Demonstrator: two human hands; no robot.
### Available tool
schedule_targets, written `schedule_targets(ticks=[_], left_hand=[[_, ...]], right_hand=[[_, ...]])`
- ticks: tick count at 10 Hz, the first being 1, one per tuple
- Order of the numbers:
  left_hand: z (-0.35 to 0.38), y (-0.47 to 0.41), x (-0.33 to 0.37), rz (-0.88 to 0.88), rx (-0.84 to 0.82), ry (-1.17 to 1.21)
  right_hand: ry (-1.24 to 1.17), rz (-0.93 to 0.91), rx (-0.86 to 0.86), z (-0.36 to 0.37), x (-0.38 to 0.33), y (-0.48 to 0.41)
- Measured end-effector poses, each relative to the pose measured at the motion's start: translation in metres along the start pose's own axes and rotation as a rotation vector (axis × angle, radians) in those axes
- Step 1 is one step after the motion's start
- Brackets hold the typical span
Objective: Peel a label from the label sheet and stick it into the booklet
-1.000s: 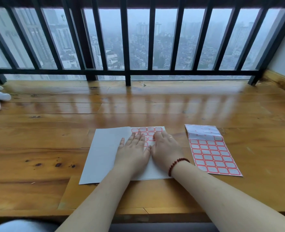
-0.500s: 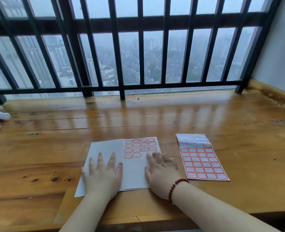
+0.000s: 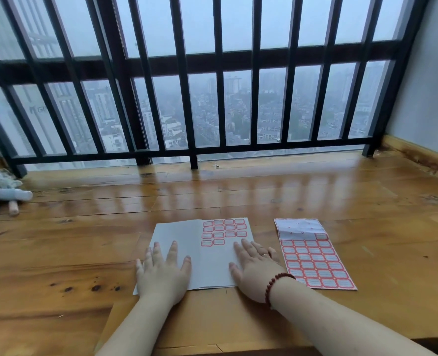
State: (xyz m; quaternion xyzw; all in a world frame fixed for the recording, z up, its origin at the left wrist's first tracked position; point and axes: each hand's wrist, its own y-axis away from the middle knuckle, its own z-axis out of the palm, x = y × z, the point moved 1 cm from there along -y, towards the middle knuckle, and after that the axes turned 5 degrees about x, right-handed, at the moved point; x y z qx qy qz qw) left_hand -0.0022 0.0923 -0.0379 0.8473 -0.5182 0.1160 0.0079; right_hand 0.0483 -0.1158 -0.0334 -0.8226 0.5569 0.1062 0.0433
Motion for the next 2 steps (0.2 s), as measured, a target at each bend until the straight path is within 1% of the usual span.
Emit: schedule_targets(ticks=[1, 2], left_hand=[[0.002, -0.008, 0.005, -0.004, -0.024, 0.002], [-0.011, -0.022, 0.010, -0.041, 0.007, 0.069]], right_hand=[[-0.021, 0.005, -0.017, -0.003, 0.000, -0.004], [-0.072, -0.010, -0.020, -0.011, 0.001, -0.009]])
